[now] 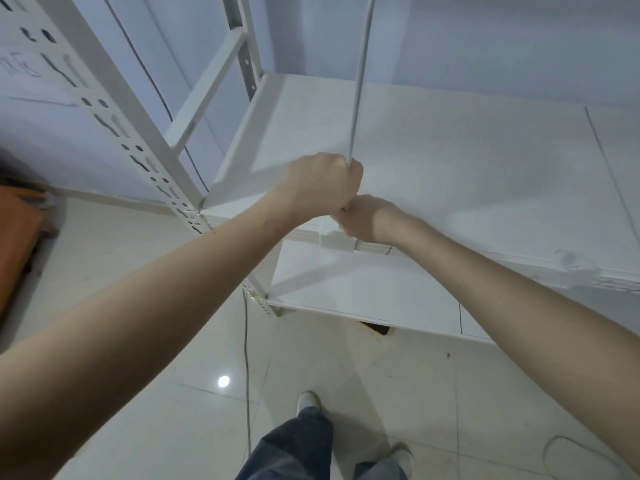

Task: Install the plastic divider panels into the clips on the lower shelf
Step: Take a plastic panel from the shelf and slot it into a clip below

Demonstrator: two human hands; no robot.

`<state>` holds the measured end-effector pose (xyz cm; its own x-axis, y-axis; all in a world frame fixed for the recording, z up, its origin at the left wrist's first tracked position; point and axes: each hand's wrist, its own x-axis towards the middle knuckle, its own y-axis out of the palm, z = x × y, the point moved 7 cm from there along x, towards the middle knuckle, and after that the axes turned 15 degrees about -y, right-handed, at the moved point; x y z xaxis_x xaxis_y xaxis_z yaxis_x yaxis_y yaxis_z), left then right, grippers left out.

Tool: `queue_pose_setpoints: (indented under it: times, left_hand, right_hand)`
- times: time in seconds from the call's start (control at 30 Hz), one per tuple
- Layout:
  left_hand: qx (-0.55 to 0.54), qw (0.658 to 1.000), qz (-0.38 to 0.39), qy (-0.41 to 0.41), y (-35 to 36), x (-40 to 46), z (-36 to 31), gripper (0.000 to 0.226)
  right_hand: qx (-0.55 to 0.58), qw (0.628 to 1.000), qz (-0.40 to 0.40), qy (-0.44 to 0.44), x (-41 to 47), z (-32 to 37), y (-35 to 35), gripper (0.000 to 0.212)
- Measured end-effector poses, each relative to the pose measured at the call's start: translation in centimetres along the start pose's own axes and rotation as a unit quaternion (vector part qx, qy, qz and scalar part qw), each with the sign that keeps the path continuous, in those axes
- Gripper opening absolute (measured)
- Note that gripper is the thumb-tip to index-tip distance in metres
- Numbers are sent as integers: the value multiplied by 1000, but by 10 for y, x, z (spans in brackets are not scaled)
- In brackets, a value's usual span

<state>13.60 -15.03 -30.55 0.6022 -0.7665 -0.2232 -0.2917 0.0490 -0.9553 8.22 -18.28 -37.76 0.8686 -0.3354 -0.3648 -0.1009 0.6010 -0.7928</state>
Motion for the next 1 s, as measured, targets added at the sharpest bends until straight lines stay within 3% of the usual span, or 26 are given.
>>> queue_pose_setpoints:
  times: [0.07, 0.17, 0.33, 0.5, 0.7, 1.0]
  left_hand:
    - [-20, 1000, 19, 12, 4, -1, 7, 45]
    - [-107, 990, 79, 39, 13, -5, 25, 59]
    - [46, 991, 35, 117, 39, 0, 61, 44]
    - [106, 981, 2, 164, 68, 11, 60, 41]
    - [194, 949, -47, 246, 86, 22, 38, 43]
    - [172, 945, -53, 275, 94, 28, 36, 38]
  right_hand:
    - [40, 998, -41, -10, -6, -6, 2, 50]
    - [64, 994, -72, -57, -21, -20, 9, 34]
    - [-76, 986, -104, -106, -34, -35, 11, 28]
    - [-169, 966, -127, -146, -29, -33, 21, 25]
    - [-288, 937, -95, -175, -9, -23, 18, 44]
    - [-263, 936, -92, -217, 0, -28, 21, 42]
